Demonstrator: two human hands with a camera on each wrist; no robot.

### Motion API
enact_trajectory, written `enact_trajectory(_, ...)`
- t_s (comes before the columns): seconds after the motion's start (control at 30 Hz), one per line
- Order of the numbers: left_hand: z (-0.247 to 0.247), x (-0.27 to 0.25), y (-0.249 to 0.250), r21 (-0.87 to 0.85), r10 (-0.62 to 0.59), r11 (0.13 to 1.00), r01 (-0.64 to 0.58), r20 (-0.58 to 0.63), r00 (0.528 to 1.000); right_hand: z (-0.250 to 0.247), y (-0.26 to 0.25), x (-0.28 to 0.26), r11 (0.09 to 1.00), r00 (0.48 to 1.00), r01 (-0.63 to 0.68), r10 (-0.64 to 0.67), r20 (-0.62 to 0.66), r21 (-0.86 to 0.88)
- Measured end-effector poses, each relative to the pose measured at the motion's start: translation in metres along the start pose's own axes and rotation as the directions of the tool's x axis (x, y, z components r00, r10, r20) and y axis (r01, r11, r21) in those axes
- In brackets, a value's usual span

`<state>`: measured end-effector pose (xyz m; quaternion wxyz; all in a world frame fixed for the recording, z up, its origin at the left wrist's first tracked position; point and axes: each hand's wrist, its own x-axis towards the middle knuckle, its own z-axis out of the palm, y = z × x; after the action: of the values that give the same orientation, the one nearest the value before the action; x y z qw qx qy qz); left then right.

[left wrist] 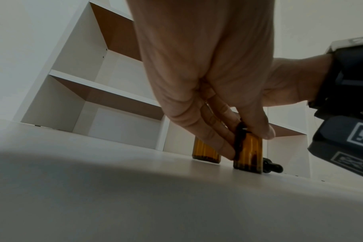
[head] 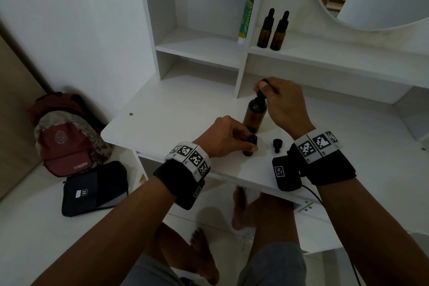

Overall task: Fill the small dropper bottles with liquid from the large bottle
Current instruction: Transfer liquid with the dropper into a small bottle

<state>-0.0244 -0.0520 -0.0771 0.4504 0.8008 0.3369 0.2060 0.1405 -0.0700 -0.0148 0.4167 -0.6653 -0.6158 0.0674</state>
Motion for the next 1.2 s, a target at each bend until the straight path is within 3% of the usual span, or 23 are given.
enact_trajectory(0.13, 0.000, 0.000, 0.000, -0.009, -0.013, 1.000, 0.013, 0.005, 1.000, -0.009, -0.006, 0.004, 0.998, 0.998, 0.016, -0.012, -0.070, 0.054)
enact_trajectory(0.4, -0.001, 0.000, 0.001, -0.016, -0.022, 1.000, 0.023, 0.006, 1.000, -0.051, -0.030, 0.005, 0.942, 0.967, 0.099, -0.015, -0.255, 0.320)
enact_trajectory(0.7, 0.000, -0.001, 0.001, -0.002, -0.025, 1.000, 0.025, -0.003, 1.000, -0.048, -0.026, -0.034, 0.943, 0.998, 0.037, -0.020, -0.054, 0.331)
enact_trajectory(1.07, 0.000, -0.001, 0.002, -0.007, -0.014, 1.000, 0.014, -0.007, 1.000, -0.030, -0.019, -0.045, 0.946, 1.000, -0.014, 0.022, -0.022, 0.323)
enact_trajectory(1.2, 0.000, -0.002, 0.003, 0.002, -0.009, 1.000, 0.009, -0.006, 1.000, -0.029, -0.022, -0.046, 0.953, 0.999, 0.022, -0.007, -0.051, 0.302)
